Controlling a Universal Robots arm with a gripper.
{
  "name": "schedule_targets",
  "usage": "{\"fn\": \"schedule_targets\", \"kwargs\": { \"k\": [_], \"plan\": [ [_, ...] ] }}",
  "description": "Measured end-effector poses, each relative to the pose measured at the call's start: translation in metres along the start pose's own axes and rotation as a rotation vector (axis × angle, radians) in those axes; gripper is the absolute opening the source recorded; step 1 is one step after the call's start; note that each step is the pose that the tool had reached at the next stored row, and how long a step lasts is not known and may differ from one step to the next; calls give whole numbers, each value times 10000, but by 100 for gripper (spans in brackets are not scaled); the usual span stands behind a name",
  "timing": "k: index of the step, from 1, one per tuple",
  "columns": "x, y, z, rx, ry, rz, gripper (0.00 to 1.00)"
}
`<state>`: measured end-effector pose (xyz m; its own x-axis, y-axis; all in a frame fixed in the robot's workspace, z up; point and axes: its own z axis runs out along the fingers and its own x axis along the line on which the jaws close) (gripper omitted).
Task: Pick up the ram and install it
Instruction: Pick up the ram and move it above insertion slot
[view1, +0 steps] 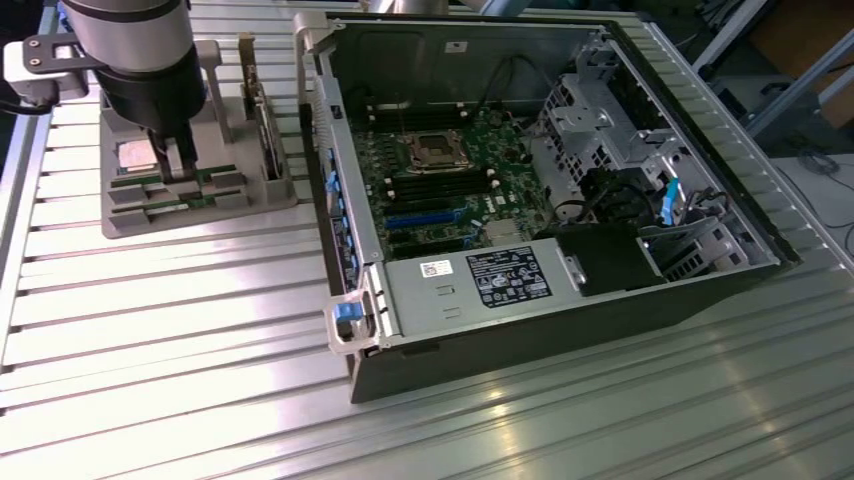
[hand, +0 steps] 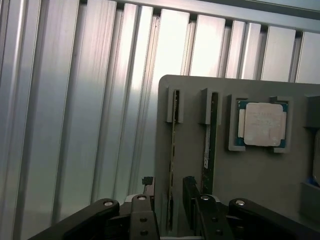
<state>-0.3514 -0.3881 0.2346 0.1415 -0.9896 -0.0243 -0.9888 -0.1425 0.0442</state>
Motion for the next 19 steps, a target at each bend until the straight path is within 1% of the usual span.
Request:
{"fn": "schedule_targets", "kwargs": {
  "k": [19],
  "plan": [
    [-4, -6, 128, -5, 9, -208, 36]
  ]
}}
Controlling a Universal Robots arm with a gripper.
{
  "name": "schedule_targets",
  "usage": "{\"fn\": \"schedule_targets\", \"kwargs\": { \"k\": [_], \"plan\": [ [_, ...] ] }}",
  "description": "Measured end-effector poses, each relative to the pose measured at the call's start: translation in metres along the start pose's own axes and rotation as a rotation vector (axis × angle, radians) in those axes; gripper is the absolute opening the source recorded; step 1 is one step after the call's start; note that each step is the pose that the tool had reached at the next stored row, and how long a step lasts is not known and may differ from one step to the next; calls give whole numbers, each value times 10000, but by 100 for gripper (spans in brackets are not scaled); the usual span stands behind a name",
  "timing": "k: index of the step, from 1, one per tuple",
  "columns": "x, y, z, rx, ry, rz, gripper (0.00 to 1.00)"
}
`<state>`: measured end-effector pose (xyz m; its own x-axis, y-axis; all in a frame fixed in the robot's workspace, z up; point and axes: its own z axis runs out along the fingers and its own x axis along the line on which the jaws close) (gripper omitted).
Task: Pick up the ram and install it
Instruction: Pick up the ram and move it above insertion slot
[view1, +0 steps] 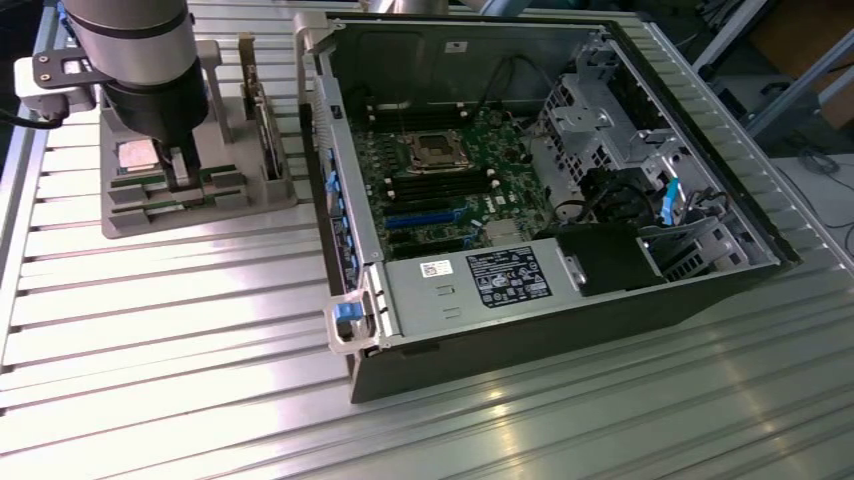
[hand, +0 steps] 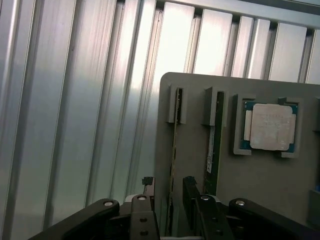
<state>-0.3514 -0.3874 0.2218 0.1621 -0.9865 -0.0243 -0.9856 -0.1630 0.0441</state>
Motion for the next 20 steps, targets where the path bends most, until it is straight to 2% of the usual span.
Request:
{"fn": "schedule_targets", "kwargs": {
  "k": [10, 20],
  "plan": [
    [-13, 5, 70, -2, 3, -77, 36],
    [-47, 97, 134, -2, 4, -83, 36]
  ]
}}
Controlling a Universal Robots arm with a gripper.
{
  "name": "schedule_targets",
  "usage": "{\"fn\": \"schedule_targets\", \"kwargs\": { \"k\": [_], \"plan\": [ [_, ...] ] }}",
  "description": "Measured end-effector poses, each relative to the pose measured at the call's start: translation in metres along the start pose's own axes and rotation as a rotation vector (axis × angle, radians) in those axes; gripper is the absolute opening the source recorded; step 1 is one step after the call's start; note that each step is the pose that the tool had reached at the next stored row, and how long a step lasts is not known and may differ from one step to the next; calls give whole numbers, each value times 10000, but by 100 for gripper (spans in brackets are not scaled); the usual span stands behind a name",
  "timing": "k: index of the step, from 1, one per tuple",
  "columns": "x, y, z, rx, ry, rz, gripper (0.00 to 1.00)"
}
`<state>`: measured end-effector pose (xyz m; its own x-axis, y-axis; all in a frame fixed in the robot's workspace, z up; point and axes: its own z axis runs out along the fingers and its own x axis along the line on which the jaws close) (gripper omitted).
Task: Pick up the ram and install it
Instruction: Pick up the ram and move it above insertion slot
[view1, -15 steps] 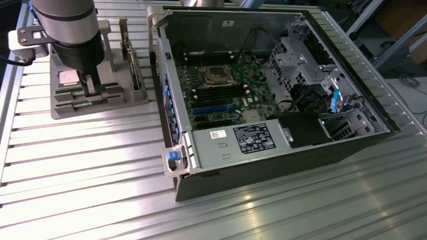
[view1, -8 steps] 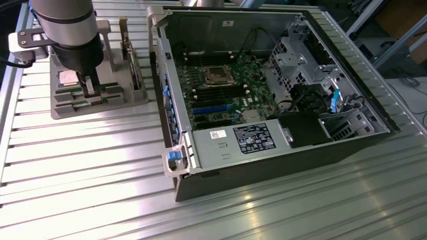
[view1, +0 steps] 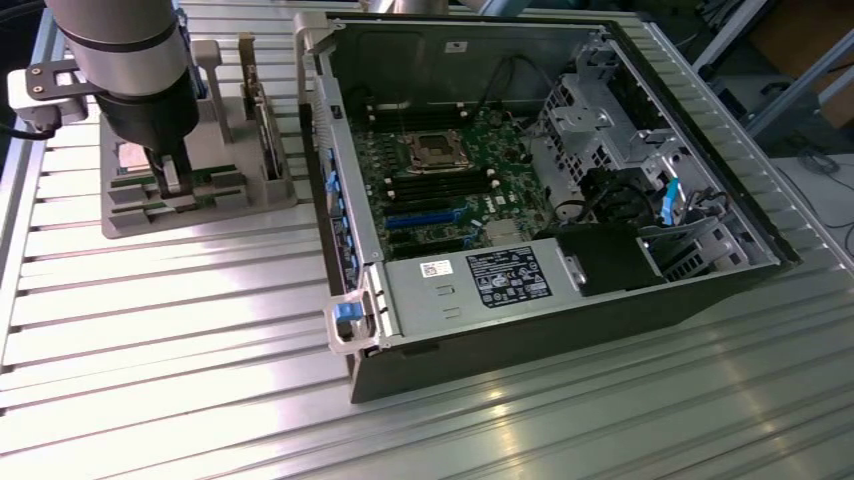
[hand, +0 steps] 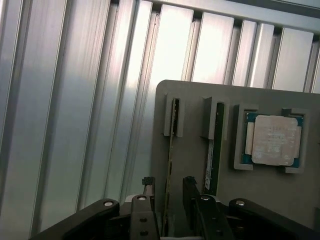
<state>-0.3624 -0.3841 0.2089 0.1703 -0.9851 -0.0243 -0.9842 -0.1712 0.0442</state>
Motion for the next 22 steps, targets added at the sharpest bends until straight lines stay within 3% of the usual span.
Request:
{"fn": "schedule_targets", "kwargs": {
  "k": [5, 7, 15, 22],
  "plan": [
    [0, 0, 0, 0, 0, 1, 35],
    [0, 0, 0, 1, 0, 1, 13],
    [0, 1, -7, 0, 0, 1, 13],
    [-4, 7, -159, 0, 0, 1, 13]
  ]
}}
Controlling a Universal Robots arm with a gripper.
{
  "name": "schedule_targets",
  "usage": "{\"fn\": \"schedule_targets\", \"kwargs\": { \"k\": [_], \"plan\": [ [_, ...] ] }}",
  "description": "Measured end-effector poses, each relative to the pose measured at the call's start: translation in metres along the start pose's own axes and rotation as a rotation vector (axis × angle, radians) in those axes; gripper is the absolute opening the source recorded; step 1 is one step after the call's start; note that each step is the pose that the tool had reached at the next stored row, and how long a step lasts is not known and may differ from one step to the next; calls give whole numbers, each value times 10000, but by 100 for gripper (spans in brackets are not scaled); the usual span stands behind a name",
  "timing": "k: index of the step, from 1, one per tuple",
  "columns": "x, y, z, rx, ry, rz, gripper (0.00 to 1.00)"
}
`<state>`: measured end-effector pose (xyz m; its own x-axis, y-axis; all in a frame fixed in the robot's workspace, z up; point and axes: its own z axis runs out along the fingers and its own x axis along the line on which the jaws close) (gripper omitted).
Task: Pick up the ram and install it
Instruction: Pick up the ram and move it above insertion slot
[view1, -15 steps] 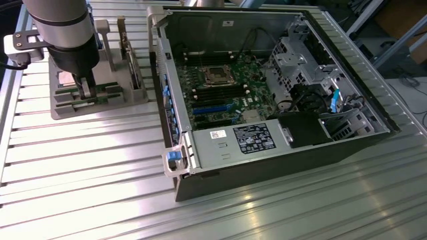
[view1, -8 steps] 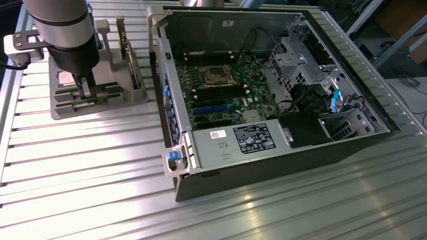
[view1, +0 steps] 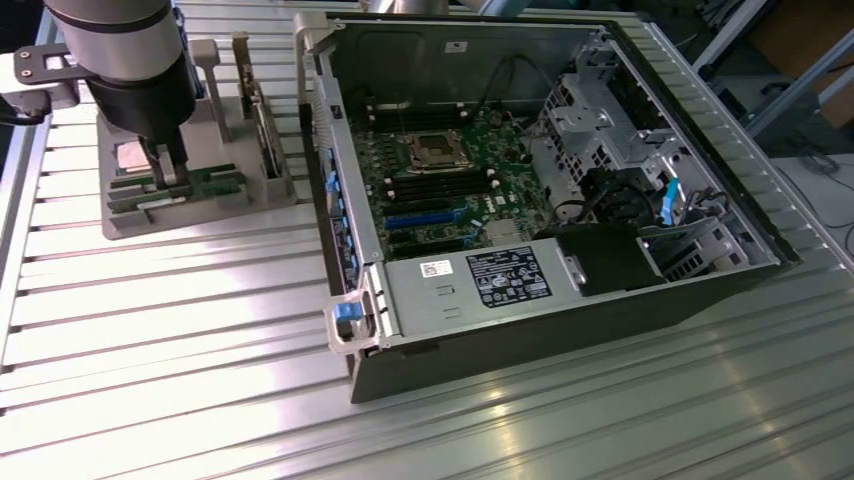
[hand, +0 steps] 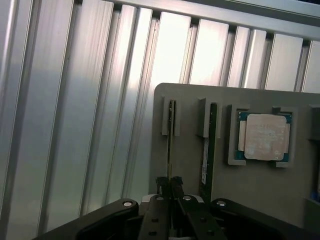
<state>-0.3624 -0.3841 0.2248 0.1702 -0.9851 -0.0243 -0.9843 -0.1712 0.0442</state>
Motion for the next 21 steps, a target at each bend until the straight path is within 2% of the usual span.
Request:
{"fn": "schedule_targets", "kwargs": {
  "k": [9, 21],
  "plan": [
    [-6, 11, -235, 0, 0, 0, 13],
    [-9, 17, -384, 0, 0, 0, 13]
  ]
}}
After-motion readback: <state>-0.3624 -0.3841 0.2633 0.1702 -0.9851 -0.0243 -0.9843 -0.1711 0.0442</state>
